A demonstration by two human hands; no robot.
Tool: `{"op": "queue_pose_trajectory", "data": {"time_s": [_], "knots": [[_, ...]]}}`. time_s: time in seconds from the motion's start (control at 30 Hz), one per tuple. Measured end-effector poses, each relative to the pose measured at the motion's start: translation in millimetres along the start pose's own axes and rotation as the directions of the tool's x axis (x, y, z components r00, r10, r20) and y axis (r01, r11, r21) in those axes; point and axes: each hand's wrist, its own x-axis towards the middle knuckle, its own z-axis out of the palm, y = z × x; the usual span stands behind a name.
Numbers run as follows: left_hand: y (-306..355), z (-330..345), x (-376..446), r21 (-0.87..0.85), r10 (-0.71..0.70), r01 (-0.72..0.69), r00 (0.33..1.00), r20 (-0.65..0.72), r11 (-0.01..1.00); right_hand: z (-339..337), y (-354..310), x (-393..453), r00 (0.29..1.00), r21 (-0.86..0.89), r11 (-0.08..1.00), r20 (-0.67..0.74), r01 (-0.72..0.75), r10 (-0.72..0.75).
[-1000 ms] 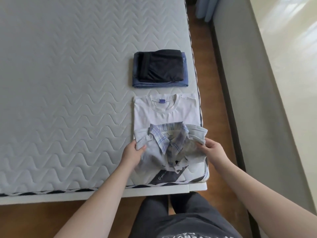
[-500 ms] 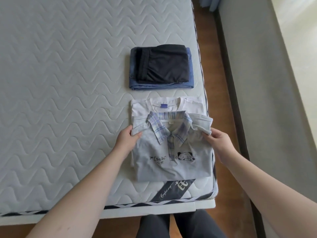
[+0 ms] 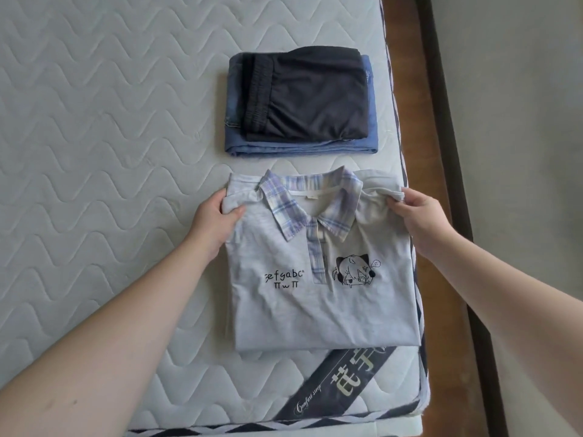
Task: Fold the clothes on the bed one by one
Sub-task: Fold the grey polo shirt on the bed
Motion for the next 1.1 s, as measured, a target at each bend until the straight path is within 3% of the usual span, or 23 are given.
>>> {"op": "queue_pose_trajectory", "data": {"time_s": [0.1, 0.23, 0.4, 0.5, 0.6, 0.8, 1.0, 1.1], "knots": [[-13.4, 5.9, 31.8, -0.013, -0.047, 0.047, 0.999, -0.009, 0.999, 5.1, 4.8, 28.4, 0.999, -0.041, 0.999, -0.032, -0.011, 0.009], [-37.3, 12.3, 53.8, -0.082, -0.196, 0.194, 0.980, -0.019, 0.978, 9.7, 21.3, 43.4, 0.985, -0.258, 0.952, -0.096, -0.165, 0.144], [-62.6, 10.8, 25.4, -0.139, -0.227, 0.214, 0.970, -0.090, 0.967, 12.8, 38.8, 31.1, 0.991, -0.513, 0.852, -0.120, -0.108, 0.054], [-78.9, 11.6, -8.0, -0.124, -0.248, 0.241, 0.967, -0.051, 0.963, 9.2, 50.0, 12.5, 0.988, -0.595, 0.793, -0.142, -0.130, 0.055], [-97.3, 11.3, -42.2, -0.162, -0.310, 0.319, 0.948, 0.075, 0.934, 1.0, 63.8, -9.5, 0.986, -0.679, 0.714, -0.119, -0.169, 0.120], [-128.3, 4.1, -104.4, -0.063, -0.384, 0.407, 0.895, 0.227, 0.911, -15.0, 95.5, -57.6, 0.958, -0.704, 0.670, -0.051, -0.236, 0.284], [-139.8, 3.3, -144.2, -0.048, -0.355, 0.373, 0.910, 0.216, 0.926, -15.6, 117.4, -99.7, 0.950, -0.710, 0.657, -0.058, -0.255, 0.307], [-139.4, 6.8, -154.6, -0.065, -0.319, 0.328, 0.940, 0.122, 0.942, -16.5, 124.7, -117.5, 0.962, -0.634, 0.744, -0.005, -0.213, 0.272]]}}
